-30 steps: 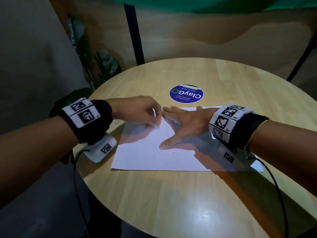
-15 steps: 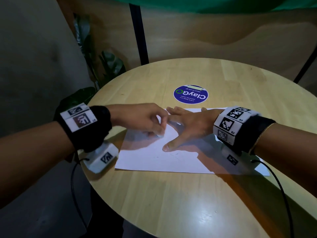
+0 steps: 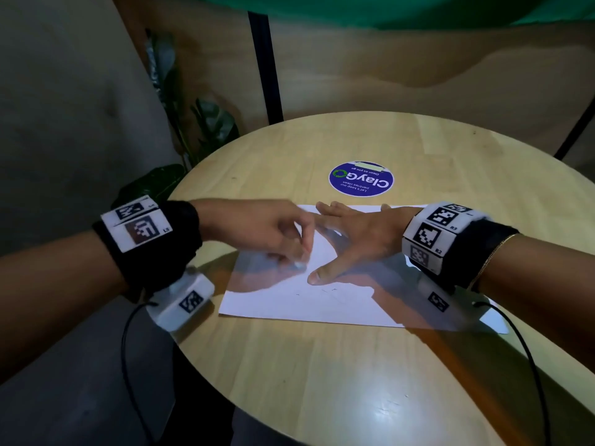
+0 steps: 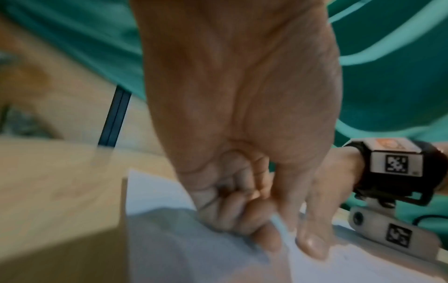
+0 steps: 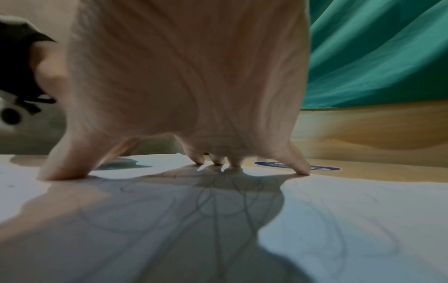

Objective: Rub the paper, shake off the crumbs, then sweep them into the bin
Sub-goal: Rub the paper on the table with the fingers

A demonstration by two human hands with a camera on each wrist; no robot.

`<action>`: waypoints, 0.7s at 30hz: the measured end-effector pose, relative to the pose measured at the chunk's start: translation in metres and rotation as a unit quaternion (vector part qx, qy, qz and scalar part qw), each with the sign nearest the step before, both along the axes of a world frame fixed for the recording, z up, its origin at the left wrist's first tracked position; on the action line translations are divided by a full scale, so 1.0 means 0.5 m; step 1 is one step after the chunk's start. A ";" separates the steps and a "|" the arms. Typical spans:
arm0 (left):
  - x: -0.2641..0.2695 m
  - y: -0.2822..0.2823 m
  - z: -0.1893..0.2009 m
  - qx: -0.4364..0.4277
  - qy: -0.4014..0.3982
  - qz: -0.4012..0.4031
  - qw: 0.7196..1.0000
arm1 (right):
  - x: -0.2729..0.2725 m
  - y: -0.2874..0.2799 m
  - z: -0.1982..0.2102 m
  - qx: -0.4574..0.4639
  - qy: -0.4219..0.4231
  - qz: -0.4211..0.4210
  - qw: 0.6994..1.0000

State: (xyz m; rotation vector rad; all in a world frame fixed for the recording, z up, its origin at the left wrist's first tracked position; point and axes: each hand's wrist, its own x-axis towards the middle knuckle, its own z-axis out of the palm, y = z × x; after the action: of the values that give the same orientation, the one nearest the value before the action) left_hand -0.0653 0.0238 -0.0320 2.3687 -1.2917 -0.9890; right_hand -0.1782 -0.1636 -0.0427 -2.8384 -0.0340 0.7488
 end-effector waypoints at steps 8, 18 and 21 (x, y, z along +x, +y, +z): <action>0.017 0.021 0.009 0.007 -0.032 -0.026 0.999 | -0.012 0.009 0.000 -0.019 -0.040 0.006 0.999; 0.041 -0.017 0.008 -0.076 -0.087 0.104 0.988 | 0.016 0.008 -0.029 -0.024 -0.117 0.012 0.993; 0.049 -0.029 -0.008 -0.043 -0.141 0.122 0.981 | 0.033 -0.007 -0.008 -0.051 -0.085 0.037 0.994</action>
State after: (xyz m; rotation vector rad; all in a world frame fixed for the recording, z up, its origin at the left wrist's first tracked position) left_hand -0.0407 0.0091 -0.0358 2.5886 -1.0688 -0.5295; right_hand -0.1616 -0.1671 -0.0469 -3.0062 -0.1307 0.5356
